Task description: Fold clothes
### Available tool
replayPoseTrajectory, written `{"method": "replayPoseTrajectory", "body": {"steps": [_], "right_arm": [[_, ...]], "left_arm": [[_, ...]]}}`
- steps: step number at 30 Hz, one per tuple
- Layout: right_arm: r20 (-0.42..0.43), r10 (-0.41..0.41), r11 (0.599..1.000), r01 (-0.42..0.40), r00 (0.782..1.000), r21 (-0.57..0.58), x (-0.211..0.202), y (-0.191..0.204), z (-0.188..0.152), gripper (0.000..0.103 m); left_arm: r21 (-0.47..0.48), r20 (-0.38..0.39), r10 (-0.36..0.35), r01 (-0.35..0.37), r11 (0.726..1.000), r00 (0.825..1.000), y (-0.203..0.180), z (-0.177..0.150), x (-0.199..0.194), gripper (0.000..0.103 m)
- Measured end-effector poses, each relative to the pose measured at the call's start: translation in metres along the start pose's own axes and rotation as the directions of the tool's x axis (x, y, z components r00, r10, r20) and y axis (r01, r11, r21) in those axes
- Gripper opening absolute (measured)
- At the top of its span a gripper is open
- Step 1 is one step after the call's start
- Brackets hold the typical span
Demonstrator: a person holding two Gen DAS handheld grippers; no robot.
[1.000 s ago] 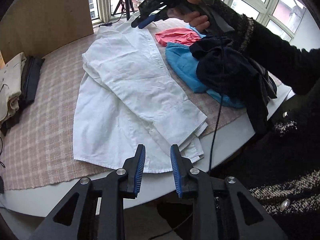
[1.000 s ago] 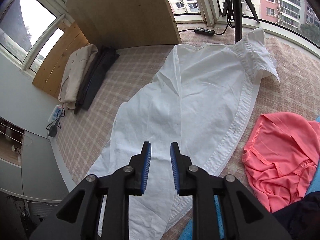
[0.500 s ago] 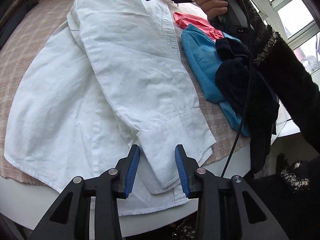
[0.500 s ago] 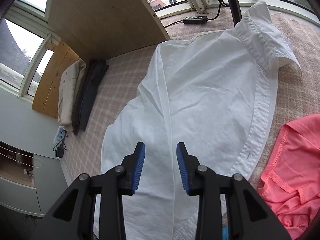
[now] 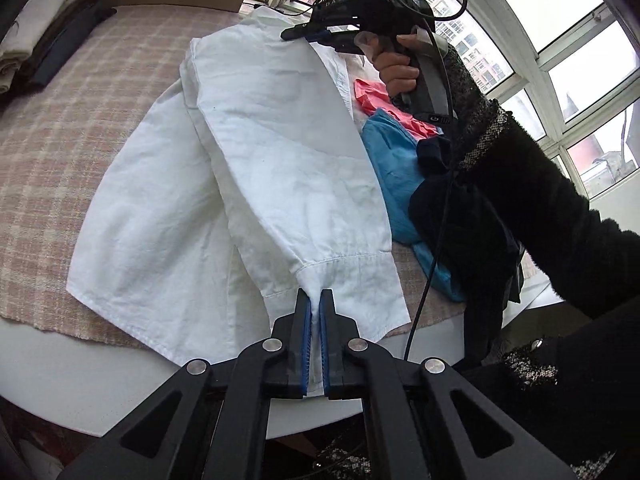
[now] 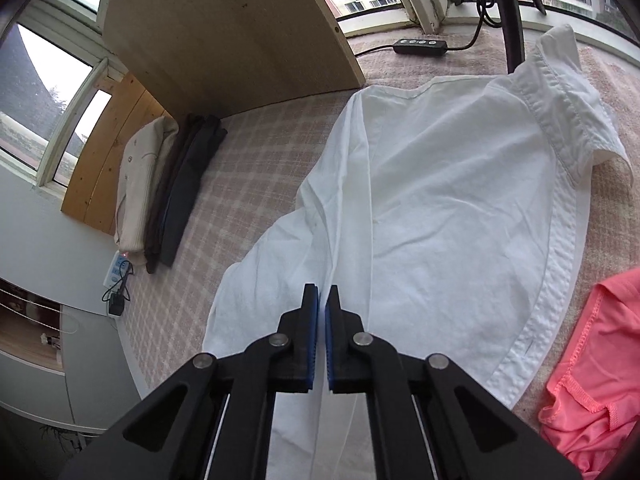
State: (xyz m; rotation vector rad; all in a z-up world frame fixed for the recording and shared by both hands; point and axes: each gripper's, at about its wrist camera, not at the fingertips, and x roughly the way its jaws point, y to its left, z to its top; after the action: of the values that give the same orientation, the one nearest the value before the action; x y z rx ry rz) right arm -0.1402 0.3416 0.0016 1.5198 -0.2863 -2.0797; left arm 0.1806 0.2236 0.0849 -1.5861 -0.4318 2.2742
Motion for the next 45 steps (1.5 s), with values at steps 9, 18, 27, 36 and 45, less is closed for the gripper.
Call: {"method": "replayPoseTrajectory", "body": {"steps": [9,18,27,36,45], "right_arm": [[0.088,-0.148,0.969,0.162,0.985,-0.185,-0.028,0.041,-0.028,0.007],[-0.140,-0.073,0.905,0.007,0.987,-0.425,0.045,0.124,-0.070,0.007],[-0.088,0.008,0.945,-0.036,0.996,-0.326,0.024,0.114,-0.083,0.007],[-0.136,0.029,0.970,-0.061,0.990,-0.235,0.038,0.120,-0.168,0.009],[0.039,-0.027,0.995,0.023,0.999,0.101,-0.034,0.113,-0.271,0.015]], "left_arm": [[-0.013,-0.029,0.037,-0.037,0.999,0.999,0.020,-0.002,-0.001,0.004],[0.070,-0.066,0.023,-0.019,0.997,0.998,0.008,-0.001,0.023,0.004],[0.128,-0.084,0.040,-0.029,0.991,0.996,0.015,-0.009,0.012,0.005],[0.188,0.007,0.034,-0.034,0.982,0.999,0.071,0.045,-0.039,0.005],[0.333,-0.119,0.042,0.000,0.943,0.992,0.128,0.064,-0.016,0.015]]}}
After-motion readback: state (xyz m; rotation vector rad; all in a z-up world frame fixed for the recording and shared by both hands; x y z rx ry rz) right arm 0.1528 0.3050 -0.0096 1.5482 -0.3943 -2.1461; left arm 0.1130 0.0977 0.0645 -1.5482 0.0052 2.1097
